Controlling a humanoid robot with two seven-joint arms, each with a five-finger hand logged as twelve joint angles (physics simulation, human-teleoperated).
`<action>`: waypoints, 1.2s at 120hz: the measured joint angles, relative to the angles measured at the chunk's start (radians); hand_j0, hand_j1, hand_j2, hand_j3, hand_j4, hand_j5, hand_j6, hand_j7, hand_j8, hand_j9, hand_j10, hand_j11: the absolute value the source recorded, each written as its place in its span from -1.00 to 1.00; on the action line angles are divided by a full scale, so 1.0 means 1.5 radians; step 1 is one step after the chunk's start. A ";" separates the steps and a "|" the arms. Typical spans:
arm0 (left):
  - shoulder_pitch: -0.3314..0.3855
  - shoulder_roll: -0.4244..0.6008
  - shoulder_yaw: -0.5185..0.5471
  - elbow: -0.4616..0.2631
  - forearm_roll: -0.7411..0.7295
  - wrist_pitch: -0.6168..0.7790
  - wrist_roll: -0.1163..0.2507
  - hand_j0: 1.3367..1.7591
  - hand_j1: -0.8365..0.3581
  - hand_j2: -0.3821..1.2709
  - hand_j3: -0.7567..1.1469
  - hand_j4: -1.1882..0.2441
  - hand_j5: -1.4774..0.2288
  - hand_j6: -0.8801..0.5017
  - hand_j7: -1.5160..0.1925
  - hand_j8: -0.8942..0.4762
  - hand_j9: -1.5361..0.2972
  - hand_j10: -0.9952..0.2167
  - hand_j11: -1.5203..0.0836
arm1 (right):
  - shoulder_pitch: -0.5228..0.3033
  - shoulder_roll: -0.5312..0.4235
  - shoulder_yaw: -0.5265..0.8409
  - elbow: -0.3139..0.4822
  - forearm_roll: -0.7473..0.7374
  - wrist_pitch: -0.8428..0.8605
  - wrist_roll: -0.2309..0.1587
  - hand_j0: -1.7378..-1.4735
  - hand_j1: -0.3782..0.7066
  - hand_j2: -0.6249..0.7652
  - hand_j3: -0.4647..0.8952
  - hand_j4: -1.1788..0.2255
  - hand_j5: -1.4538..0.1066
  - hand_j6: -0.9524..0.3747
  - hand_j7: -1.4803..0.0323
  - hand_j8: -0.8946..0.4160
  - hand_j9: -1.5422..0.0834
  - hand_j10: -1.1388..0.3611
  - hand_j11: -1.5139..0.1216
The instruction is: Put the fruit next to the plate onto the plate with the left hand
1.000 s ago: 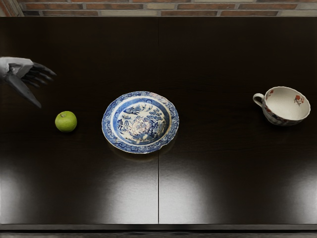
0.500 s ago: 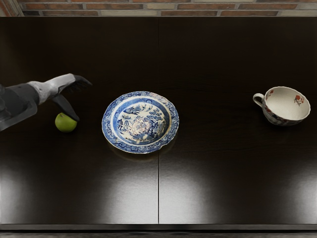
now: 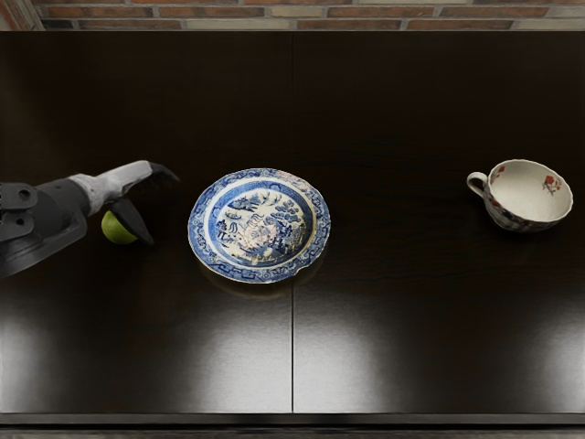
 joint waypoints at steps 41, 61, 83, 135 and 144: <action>0.029 0.008 0.003 0.018 0.040 0.006 0.001 0.52 0.40 -0.46 -0.20 0.25 0.29 -0.15 0.33 -0.13 0.26 0.16 0.42 | 0.000 0.000 0.000 0.000 0.000 0.000 0.000 -0.40 -0.88 -0.11 -0.32 0.63 0.81 0.39 0.90 0.32 0.85 0.48 0.80; 0.029 0.017 0.003 0.011 0.047 0.004 0.009 0.52 0.37 -0.46 -0.20 0.22 0.26 -0.18 0.30 -0.15 0.24 0.13 0.39 | 0.000 0.000 0.000 0.000 0.000 0.000 0.000 -0.40 -0.88 -0.11 -0.32 0.63 0.81 0.39 0.90 0.32 0.85 0.48 0.80; 0.029 0.034 0.005 -0.003 0.050 0.002 0.021 0.52 0.33 -0.46 -0.20 0.20 0.23 -0.20 0.28 -0.18 0.21 0.10 0.36 | 0.000 0.000 0.000 0.000 0.000 0.000 0.000 -0.40 -0.88 -0.11 -0.32 0.63 0.81 0.39 0.90 0.32 0.85 0.48 0.80; 0.029 0.045 0.017 -0.014 0.064 0.001 0.045 0.52 0.04 -0.42 -0.20 -0.02 0.00 -0.43 0.05 -0.29 -0.01 -0.15 0.11 | 0.000 0.000 0.000 0.000 0.000 0.000 0.000 -0.40 -0.88 -0.11 -0.32 0.63 0.81 0.39 0.90 0.32 0.85 0.48 0.80; 0.029 0.044 0.020 -0.014 0.067 0.001 0.048 0.51 0.02 -0.45 -0.20 -0.07 -0.06 -0.41 -0.02 -0.22 -0.07 -0.21 0.04 | 0.000 0.000 0.000 0.000 0.000 0.000 0.000 -0.40 -0.88 -0.11 -0.32 0.63 0.81 0.39 0.90 0.32 0.85 0.48 0.80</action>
